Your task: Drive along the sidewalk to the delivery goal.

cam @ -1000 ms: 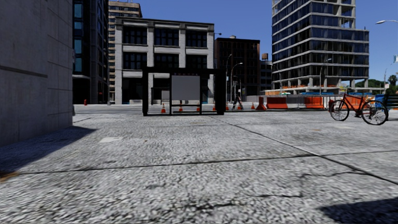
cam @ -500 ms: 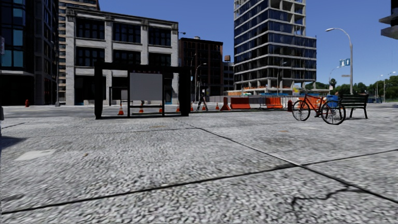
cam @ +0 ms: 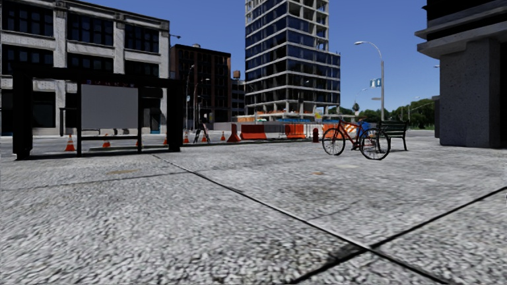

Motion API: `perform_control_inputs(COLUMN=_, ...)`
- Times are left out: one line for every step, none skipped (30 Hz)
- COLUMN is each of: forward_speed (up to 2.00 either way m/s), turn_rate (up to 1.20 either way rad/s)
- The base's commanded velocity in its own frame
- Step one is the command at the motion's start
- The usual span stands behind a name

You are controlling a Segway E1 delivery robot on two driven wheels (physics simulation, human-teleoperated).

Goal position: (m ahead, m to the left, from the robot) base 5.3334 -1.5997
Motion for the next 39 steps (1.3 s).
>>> perform_control_inputs(forward_speed=1.98, turn_rate=-0.47)
perform_control_inputs(forward_speed=1.97, turn_rate=-0.47)
perform_control_inputs(forward_speed=1.97, turn_rate=-0.47)
perform_control_inputs(forward_speed=1.97, turn_rate=-0.47)
perform_control_inputs(forward_speed=1.97, turn_rate=-0.47)
perform_control_inputs(forward_speed=1.97, turn_rate=-0.47)
perform_control_inputs(forward_speed=1.96, turn_rate=-0.47)
perform_control_inputs(forward_speed=1.96, turn_rate=-0.42)
perform_control_inputs(forward_speed=1.96, turn_rate=-0.37)
perform_control_inputs(forward_speed=1.94, turn_rate=-0.35)
perform_control_inputs(forward_speed=1.94, turn_rate=-0.35)
perform_control_inputs(forward_speed=1.93, turn_rate=-0.35)
perform_control_inputs(forward_speed=1.93, turn_rate=-0.35)
perform_control_inputs(forward_speed=1.88, turn_rate=-0.35)
perform_control_inputs(forward_speed=1.83, turn_rate=-0.35)
perform_control_inputs(forward_speed=1.78, turn_rate=-0.39)
perform_control_inputs(forward_speed=1.78, turn_rate=-0.39)
perform_control_inputs(forward_speed=1.75, turn_rate=-0.46)
perform_control_inputs(forward_speed=1.71, turn_rate=-0.52)
perform_control_inputs(forward_speed=1.7, turn_rate=-0.55)
perform_control_inputs(forward_speed=1.69, turn_rate=-0.55)
perform_control_inputs(forward_speed=1.69, turn_rate=-0.56)
perform_control_inputs(forward_speed=1.68, turn_rate=-0.56)
perform_control_inputs(forward_speed=1.68, turn_rate=-0.56)
perform_control_inputs(forward_speed=1.67, turn_rate=-0.56)
perform_control_inputs(forward_speed=1.66, turn_rate=-0.56)
perform_control_inputs(forward_speed=1.65, turn_rate=-0.56)
perform_control_inputs(forward_speed=1.65, turn_rate=-0.54)
perform_control_inputs(forward_speed=1.64, turn_rate=-0.33)
perform_control_inputs(forward_speed=1.64, turn_rate=-0.33)
perform_control_inputs(forward_speed=1.64, turn_rate=-0.12)
perform_control_inputs(forward_speed=1.64, turn_rate=0.0)
perform_control_inputs(forward_speed=1.64, turn_rate=0.0)
perform_control_inputs(forward_speed=1.64, turn_rate=0.0)
perform_control_inputs(forward_speed=1.64, turn_rate=0.0)
perform_control_inputs(forward_speed=1.64, turn_rate=0.0)
perform_control_inputs(forward_speed=1.64, turn_rate=0.0)
perform_control_inputs(forward_speed=1.64, turn_rate=0.0)
perform_control_inputs(forward_speed=1.56, turn_rate=0.0)
